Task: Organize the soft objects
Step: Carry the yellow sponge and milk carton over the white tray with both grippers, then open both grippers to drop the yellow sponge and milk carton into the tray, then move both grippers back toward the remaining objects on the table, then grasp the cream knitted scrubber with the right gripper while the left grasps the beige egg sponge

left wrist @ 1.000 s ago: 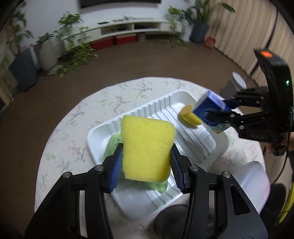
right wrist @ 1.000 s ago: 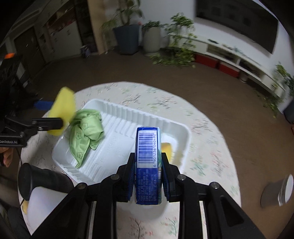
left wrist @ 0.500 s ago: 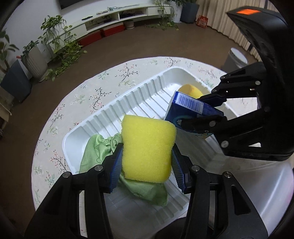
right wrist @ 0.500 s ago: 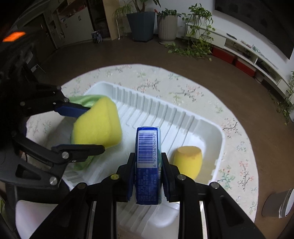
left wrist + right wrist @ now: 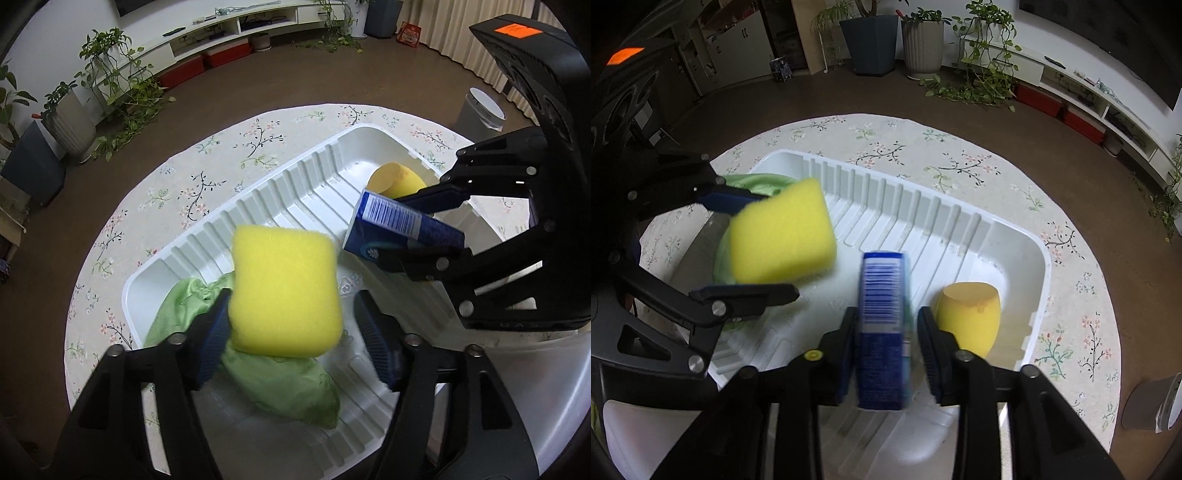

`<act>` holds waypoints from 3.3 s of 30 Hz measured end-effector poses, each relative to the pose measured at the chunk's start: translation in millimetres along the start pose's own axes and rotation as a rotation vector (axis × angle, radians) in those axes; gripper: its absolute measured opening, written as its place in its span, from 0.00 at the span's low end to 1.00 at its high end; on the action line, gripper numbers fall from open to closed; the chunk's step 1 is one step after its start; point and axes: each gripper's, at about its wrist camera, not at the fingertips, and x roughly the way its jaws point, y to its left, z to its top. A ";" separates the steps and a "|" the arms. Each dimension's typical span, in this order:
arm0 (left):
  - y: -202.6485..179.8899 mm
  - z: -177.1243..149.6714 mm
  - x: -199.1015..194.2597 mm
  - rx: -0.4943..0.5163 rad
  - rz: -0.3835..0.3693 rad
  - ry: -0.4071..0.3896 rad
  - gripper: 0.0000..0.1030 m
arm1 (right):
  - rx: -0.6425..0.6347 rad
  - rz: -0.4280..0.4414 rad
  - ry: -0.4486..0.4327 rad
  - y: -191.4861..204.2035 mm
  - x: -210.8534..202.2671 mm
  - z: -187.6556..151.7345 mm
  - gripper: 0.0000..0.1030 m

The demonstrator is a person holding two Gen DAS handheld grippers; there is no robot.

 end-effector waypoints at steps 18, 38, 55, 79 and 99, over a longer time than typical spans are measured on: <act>25.4 -5.0 -40.1 -0.092 0.019 -0.115 0.77 | 0.033 -0.008 -0.125 -4.6 -44.3 8.4 0.54; 95.1 -136.0 -170.9 -0.419 0.078 -0.399 1.00 | 0.288 -0.159 -0.273 -103.9 -159.9 -73.6 0.96; 15.2 -293.9 -212.9 -0.543 0.062 -0.424 1.00 | 0.457 -0.090 -0.319 -76.4 -220.5 -237.0 1.00; -125.8 -375.4 -196.9 -0.587 0.027 -0.388 1.00 | 0.160 0.044 -0.377 208.8 -173.6 -321.2 1.00; -98.2 -336.9 -135.3 -0.560 0.045 -0.146 1.00 | 0.201 0.033 -0.187 214.9 -113.6 -295.6 0.90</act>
